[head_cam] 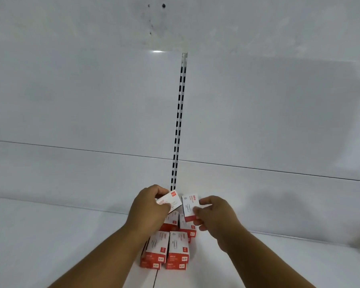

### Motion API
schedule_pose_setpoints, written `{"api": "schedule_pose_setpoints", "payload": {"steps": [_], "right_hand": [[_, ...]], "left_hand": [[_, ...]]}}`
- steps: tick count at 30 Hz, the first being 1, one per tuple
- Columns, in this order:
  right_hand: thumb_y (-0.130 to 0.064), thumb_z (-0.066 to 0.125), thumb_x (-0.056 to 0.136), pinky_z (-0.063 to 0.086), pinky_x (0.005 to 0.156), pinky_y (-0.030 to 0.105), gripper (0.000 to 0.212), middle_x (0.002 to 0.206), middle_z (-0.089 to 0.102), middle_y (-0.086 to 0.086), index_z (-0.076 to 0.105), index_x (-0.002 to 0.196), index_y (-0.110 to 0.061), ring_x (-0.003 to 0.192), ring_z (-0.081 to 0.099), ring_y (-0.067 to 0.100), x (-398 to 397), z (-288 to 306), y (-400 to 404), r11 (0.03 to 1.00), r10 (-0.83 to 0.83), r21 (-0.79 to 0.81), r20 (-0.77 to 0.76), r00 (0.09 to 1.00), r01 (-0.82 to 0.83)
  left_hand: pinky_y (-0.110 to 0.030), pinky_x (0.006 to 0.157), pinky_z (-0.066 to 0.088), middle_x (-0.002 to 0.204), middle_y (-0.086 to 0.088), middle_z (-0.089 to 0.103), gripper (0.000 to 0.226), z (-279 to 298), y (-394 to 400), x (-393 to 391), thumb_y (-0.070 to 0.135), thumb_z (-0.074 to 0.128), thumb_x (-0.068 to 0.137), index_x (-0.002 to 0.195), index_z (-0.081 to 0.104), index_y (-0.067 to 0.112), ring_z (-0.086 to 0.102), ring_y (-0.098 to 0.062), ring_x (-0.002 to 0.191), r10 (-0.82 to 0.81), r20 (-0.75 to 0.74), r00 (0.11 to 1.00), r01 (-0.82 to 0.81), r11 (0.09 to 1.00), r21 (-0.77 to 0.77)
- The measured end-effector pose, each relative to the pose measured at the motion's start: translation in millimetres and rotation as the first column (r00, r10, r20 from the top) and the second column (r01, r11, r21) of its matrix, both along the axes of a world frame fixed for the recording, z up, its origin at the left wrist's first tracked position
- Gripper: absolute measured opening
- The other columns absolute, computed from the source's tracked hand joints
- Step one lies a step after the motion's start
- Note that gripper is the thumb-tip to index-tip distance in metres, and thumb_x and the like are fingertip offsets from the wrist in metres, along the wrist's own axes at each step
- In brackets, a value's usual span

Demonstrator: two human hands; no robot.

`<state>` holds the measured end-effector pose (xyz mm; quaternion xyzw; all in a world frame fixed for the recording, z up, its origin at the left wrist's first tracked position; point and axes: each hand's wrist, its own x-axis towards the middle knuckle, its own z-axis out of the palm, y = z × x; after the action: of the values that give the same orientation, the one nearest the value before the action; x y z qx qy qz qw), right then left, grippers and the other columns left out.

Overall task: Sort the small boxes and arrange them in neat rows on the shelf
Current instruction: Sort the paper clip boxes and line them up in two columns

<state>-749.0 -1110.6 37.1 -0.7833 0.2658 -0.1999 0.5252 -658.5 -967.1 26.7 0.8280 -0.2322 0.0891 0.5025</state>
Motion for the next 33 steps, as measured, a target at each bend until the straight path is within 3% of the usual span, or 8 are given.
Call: {"api": "schedule_pose_setpoints", "payload": {"steps": [4,9,15,21,25,28,33], "right_hand": [[-0.033,0.065,0.091,0.059,0.06,0.022,0.014,0.097,0.07,-0.002,0.062,0.098,-0.021,0.073,0.069,0.011,17.2,-12.1,7.6,0.972,-0.132,-0.207,-0.076,0.988,0.114],[-0.039,0.058,0.094,0.044,0.053,0.015,0.02,0.079,0.066,-0.009,0.061,0.083,-0.024,0.065,0.063,0.005,20.6,-21.5,9.7,0.918,-0.176,-0.387,-0.206,0.962,0.085],[-0.045,0.062,0.09,0.044,0.054,0.014,0.019,0.081,0.063,-0.012,0.059,0.092,-0.027,0.068,0.062,0.005,27.7,-34.2,10.3,0.904,-0.235,-0.396,-0.14,0.962,0.163],[-0.054,0.054,0.092,0.044,0.057,0.016,0.027,0.077,0.064,-0.013,0.054,0.082,-0.029,0.067,0.062,0.006,26.3,-41.8,7.6,0.894,-0.227,-0.421,-0.121,0.966,0.157],[-0.051,0.046,0.097,0.038,0.055,0.016,0.033,0.072,0.061,-0.009,0.052,0.076,-0.026,0.063,0.057,0.007,13.0,-40.2,9.2,0.883,-0.23,-0.432,-0.064,0.971,0.18],[-0.043,0.05,0.098,0.038,0.056,0.015,0.026,0.076,0.062,-0.01,0.053,0.077,-0.027,0.066,0.056,0.006,1.0,-33.4,11.3,0.88,-0.164,-0.452,-0.007,0.986,0.144],[-0.037,0.064,0.092,0.043,0.055,0.012,0.009,0.092,0.066,-0.016,0.063,0.089,-0.028,0.077,0.061,0.006,-18.6,-18.1,19.1,0.861,0.067,-0.501,-0.065,0.996,-0.091]], "left_hand": [[-0.019,0.058,0.053,0.106,0.012,0.068,0.017,-9.7,0.5,13.9,0.025,0.071,0.087,0.089,0.057,0.034,0.064,-0.007,0.08,-0.011,-0.028,1.0,0.012,0.999,0.049],[-0.027,0.063,0.059,0.087,0.019,0.065,0.013,-21.5,4.0,21.4,0.032,0.07,0.087,0.084,0.057,0.033,0.067,-0.005,0.073,-0.03,-0.031,0.999,0.032,0.998,0.059],[-0.017,0.054,0.05,0.08,0.02,0.065,0.018,-27.4,4.7,28.4,0.045,0.069,0.086,0.08,0.055,0.035,0.067,-0.004,0.066,-0.041,-0.025,0.999,0.043,0.993,0.107],[-0.015,0.052,0.045,0.078,0.018,0.064,0.023,-32.9,1.7,31.9,0.057,0.057,0.091,0.083,0.052,0.035,0.065,-0.003,0.06,-0.006,-0.027,1.0,0.01,0.985,0.172],[-0.02,0.057,0.052,0.088,0.013,0.067,0.028,-32.5,4.5,30.7,0.057,0.048,0.094,0.097,0.057,0.03,0.067,-0.006,0.069,0.01,-0.099,0.995,-0.003,0.998,0.066],[-0.02,0.057,0.047,0.087,0.014,0.063,0.02,-26.7,14.7,25.2,0.047,0.051,0.097,0.095,0.056,0.027,0.061,-0.004,0.074,0.013,-0.07,0.997,-0.011,0.999,0.03],[-0.018,0.056,0.049,0.097,0.018,0.059,0.007,-14.5,26.3,5.1,0.033,0.059,0.095,0.095,0.053,0.031,0.059,-0.007,0.08,-0.042,0.077,0.996,0.029,0.985,0.17]]}}
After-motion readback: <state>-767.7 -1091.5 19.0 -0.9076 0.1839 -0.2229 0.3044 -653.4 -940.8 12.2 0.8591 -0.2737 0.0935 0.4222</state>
